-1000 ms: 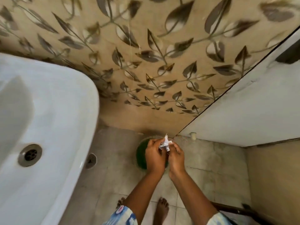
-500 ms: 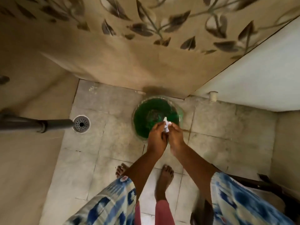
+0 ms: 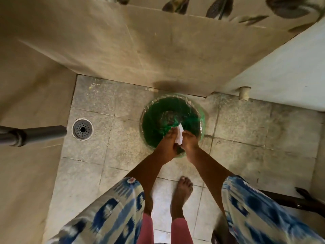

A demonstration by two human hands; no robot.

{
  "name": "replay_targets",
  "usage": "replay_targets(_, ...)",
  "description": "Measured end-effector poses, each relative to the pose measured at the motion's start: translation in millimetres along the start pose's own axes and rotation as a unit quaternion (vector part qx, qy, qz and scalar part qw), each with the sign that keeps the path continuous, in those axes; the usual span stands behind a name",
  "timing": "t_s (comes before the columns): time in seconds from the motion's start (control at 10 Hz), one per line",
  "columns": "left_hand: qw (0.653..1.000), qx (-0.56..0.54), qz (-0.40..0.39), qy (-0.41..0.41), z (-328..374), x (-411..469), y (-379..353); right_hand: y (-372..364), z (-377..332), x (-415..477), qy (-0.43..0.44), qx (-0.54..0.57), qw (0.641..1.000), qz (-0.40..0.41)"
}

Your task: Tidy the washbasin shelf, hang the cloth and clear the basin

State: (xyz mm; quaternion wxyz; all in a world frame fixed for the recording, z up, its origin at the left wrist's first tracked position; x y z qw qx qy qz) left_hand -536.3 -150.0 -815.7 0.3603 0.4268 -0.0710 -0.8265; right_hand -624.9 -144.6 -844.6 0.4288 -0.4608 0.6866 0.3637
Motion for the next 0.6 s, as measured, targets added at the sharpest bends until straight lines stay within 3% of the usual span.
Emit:
replay_targets(0.1, 0.999, 0.034, -0.003, 0.009, -13, 1, -6, 9, 3, 1, 0.052, -0.138, 0.989, -0.006)
replay_targets(0.2, 0.998, 0.059, -0.007, 0.012, -23, 1, -12, 16, 8, -1, 0.075, -0.175, 0.981, -0.03)
replay_targets(0.3, 0.991, 0.136, 0.016, 0.015, -25, 1, -13, 17, 8, -4, 0.142, -0.284, 0.947, -0.05)
replay_targets(0.4, 0.979, 0.202, 0.034, 0.02, -26, -1, -14, 18, 18, -1, 0.213, -0.475, 0.852, -0.059)
replay_targets(0.5, 0.971, 0.235, 0.041, 0.025, -25, -7, -13, 20, 25, -6, 0.254, -0.562, 0.787, -0.031)
replay_targets(0.6, 0.962, 0.266, 0.059, 0.02, -27, -12, -13, 23, 30, -10, 0.284, -0.605, 0.744, 0.001)
Point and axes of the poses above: each hand's wrist, its own x-axis towards the middle knuckle, its own y-axis out of the back of the hand, z = x × y, the point moved 3 cm from there along x, towards the middle knuckle, and after that the axes turned 2 degrees about x, right-handed, at the moved point
